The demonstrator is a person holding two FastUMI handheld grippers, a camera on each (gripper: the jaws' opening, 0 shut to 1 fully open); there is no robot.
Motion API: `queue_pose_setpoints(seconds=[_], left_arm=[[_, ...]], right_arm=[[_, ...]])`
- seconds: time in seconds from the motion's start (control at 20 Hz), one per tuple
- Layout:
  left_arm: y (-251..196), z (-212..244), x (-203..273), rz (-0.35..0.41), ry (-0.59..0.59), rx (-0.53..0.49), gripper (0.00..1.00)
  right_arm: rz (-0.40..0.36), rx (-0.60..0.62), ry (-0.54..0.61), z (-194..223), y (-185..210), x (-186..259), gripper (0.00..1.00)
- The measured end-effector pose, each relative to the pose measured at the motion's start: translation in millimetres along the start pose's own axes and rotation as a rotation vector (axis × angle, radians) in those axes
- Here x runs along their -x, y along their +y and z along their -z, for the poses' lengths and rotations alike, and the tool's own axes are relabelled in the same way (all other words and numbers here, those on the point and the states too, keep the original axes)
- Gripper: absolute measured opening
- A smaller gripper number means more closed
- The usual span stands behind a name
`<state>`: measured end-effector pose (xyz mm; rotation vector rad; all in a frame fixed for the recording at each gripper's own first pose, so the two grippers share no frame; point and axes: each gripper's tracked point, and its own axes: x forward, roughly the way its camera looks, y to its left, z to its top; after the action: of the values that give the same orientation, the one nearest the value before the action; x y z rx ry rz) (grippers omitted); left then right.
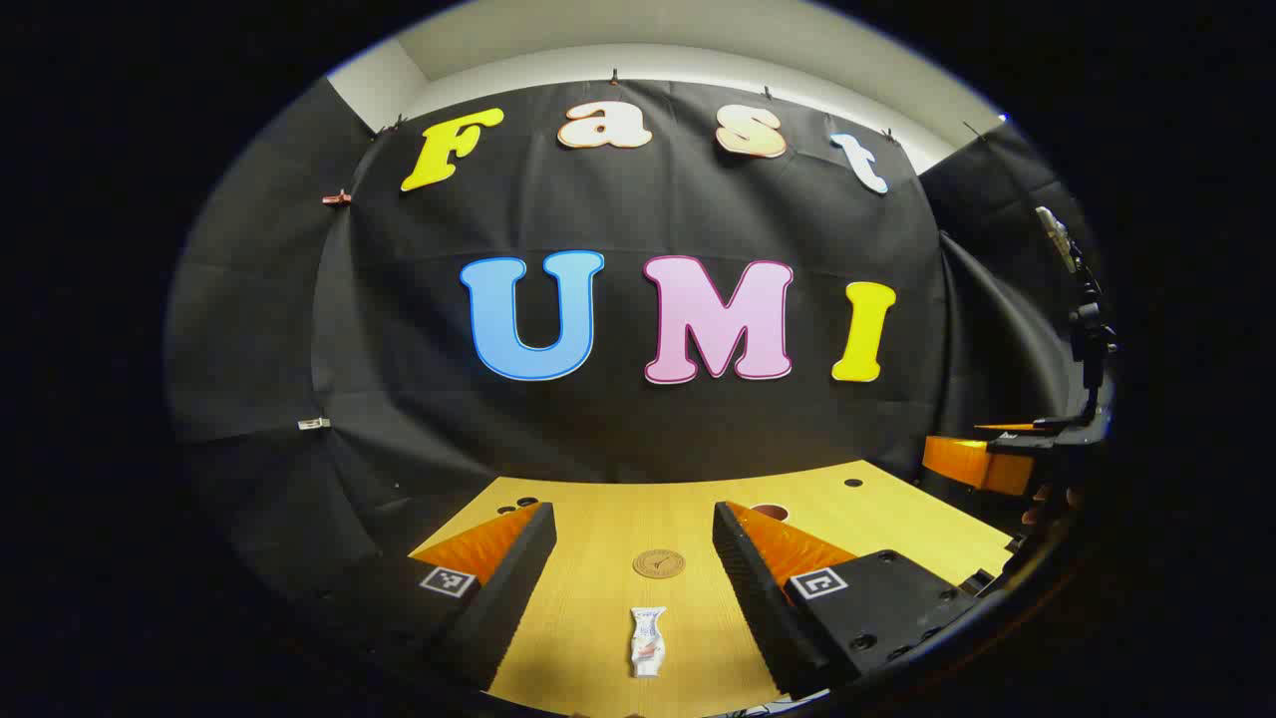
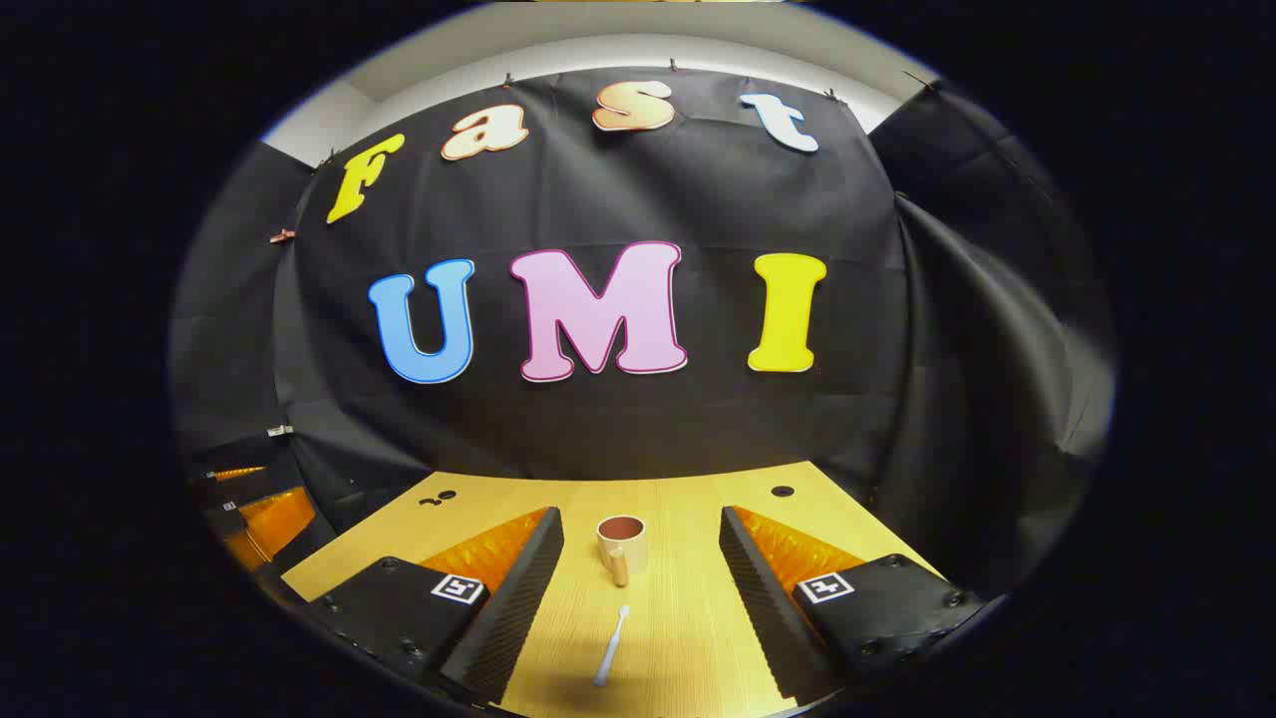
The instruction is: Put the toothbrush and toothpaste on the desktop into the cup, then pick up the cup and place it on the coaster on the desktop.
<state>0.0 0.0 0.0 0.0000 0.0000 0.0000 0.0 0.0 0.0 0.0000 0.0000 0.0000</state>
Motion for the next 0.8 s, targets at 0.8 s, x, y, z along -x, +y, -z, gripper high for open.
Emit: queue_pose_setpoints(seconds=[0.8], left_arm=[[4.3,37.3,-23.1,-0.039,0.104,0.027,0.99]], right_arm=[[0.023,-0.003,0.088,23.2,-21.3,-32.1,0.98]])
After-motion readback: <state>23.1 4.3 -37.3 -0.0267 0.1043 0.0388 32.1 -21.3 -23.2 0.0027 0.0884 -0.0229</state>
